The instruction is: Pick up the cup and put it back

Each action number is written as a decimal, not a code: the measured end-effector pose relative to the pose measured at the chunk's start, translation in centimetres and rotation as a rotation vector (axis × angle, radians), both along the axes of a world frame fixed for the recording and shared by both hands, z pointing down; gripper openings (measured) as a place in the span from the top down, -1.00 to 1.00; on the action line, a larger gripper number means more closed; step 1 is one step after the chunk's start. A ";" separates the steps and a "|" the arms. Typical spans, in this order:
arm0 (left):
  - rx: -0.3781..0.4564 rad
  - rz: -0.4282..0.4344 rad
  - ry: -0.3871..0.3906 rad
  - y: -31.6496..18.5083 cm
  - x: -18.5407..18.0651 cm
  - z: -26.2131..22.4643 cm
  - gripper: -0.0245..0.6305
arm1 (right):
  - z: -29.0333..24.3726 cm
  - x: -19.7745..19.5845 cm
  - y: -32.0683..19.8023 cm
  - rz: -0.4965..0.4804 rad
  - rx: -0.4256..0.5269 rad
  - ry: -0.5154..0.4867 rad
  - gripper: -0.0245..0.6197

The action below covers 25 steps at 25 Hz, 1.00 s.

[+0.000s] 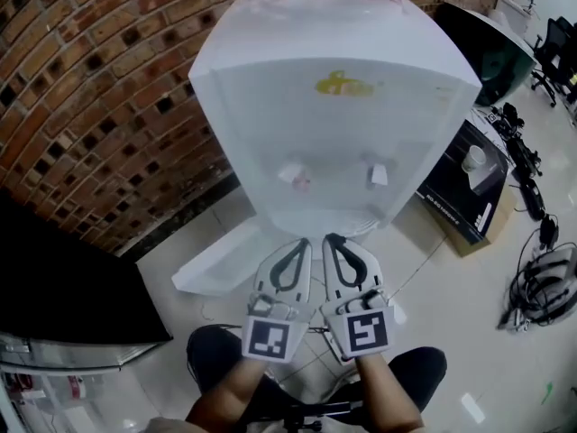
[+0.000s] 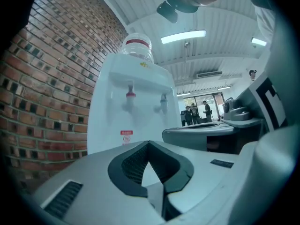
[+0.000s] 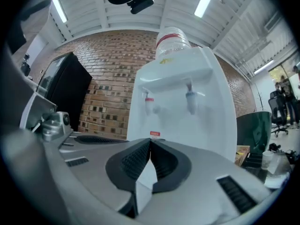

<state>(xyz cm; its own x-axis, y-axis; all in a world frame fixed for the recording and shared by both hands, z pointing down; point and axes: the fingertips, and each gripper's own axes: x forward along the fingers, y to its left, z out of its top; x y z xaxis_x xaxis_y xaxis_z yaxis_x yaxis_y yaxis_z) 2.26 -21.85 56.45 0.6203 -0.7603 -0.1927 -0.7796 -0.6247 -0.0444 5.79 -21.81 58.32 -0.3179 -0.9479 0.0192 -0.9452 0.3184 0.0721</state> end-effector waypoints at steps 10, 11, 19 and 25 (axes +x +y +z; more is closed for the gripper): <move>-0.035 -0.005 -0.001 -1.0 0.2 10.1 0.95 | 11.2 0.8 -0.4 0.066 -0.036 -0.032 0.80; -0.042 -0.006 -0.004 -1.2 0.3 10.9 0.95 | 12.4 1.1 -0.6 0.077 -0.047 -0.038 0.80; -0.092 -0.023 -0.028 -3.5 1.7 16.0 0.94 | 20.4 2.8 -4.2 0.121 -0.117 -0.065 0.52; -0.100 -0.019 -0.060 -4.6 2.4 18.6 0.94 | 27.9 3.8 -7.8 0.137 -0.183 -0.081 0.16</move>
